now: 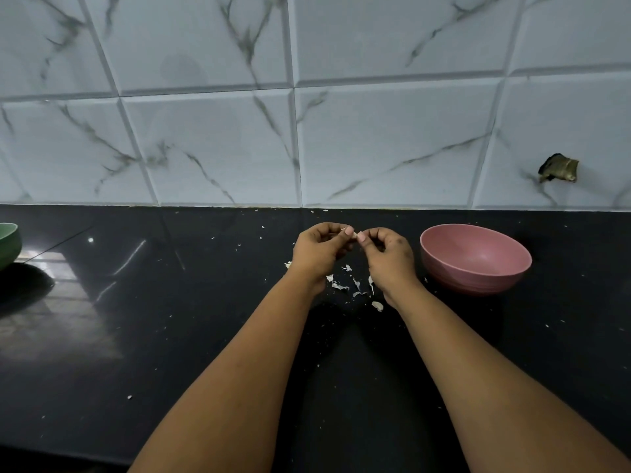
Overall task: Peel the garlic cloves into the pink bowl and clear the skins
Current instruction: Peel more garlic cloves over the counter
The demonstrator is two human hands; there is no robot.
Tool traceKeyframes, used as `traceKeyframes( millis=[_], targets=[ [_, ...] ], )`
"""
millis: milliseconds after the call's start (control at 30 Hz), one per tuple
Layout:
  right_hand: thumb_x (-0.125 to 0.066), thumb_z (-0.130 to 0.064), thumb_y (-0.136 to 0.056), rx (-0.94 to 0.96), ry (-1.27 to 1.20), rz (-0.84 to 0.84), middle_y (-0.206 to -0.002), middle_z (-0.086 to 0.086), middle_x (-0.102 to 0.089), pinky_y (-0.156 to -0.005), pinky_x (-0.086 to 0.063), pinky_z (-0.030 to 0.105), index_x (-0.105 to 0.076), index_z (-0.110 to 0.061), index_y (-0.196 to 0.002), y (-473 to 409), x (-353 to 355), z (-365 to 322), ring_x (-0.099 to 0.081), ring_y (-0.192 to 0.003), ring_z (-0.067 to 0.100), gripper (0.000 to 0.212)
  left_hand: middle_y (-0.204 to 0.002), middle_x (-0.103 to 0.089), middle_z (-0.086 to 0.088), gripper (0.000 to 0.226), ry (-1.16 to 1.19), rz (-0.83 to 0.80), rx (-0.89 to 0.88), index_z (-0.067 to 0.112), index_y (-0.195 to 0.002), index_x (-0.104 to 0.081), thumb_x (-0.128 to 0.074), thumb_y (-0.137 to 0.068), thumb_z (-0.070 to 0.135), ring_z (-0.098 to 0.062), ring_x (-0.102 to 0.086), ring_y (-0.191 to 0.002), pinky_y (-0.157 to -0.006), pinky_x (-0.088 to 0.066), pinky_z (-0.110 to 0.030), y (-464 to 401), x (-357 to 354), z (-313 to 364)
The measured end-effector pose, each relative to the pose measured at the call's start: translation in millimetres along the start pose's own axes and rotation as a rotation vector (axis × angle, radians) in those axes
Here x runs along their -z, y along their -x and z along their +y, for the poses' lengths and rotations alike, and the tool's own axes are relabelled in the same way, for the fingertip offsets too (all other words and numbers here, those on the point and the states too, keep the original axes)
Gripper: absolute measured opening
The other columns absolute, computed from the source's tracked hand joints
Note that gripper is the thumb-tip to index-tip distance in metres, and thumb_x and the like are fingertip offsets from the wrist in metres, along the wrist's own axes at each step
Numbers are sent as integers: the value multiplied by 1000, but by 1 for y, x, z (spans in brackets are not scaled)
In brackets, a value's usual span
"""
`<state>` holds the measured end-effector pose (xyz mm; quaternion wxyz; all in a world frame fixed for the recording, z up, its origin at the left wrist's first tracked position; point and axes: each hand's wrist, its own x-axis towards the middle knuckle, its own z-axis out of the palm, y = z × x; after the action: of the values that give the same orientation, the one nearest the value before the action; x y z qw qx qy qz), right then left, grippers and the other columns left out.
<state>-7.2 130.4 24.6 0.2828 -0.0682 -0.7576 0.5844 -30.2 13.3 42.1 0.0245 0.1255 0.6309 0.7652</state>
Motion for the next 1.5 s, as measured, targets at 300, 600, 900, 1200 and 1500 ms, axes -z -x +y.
traceKeyframes(
  millis=[300, 600, 900, 1200, 1500],
  targets=[
    [-58, -10, -94, -134, -315, -142, -75, 0, -62, -64, -45, 15, -67, -13, -84, 1, 4, 1, -52, -68, 6, 14, -67, -70, -1, 12, 340, -102, 270, 4, -84, -66, -58, -93, 2, -4, -63, -57, -59, -52, -10, -1, 3, 4],
    [-38, -14, -103, -245, -405, -230, -75, 1, -56, -69, -43, 23, -61, -15, -86, 6, -4, -9, -50, -69, 9, 29, -72, -68, -7, 15, 397, -128, 324, 1, -87, -65, -53, -95, 1, -6, -65, -60, -62, -54, -10, -3, 3, 3],
    [-44, -17, -100, 207, 328, -98, -100, 8, -52, -68, -27, 18, -58, -3, -100, -1, 4, -1, -47, -88, 16, 20, -76, -69, -6, 8, 408, -119, 308, 1, -89, -64, -60, -93, 7, -11, -69, -69, -70, -57, -16, -3, -1, 4],
    [-40, -24, -102, 63, 118, -45, -104, 11, -60, -85, -47, 37, -56, -14, -99, 0, -4, -6, -57, -95, 27, 19, -83, -72, -9, 18, 417, -208, 211, -3, -99, -63, -51, -90, -13, -14, -69, -77, -78, -57, -18, -2, 2, 7],
    [-37, -23, -103, -20, 9, -46, -70, -2, -60, -77, -53, 43, -54, -16, -93, 5, -4, -10, -61, -71, 20, 22, -87, -72, -10, 21, 218, -296, 98, 0, -100, -65, -53, -89, -13, -16, -69, -82, -79, -57, -23, -2, 10, 10]
  ],
)
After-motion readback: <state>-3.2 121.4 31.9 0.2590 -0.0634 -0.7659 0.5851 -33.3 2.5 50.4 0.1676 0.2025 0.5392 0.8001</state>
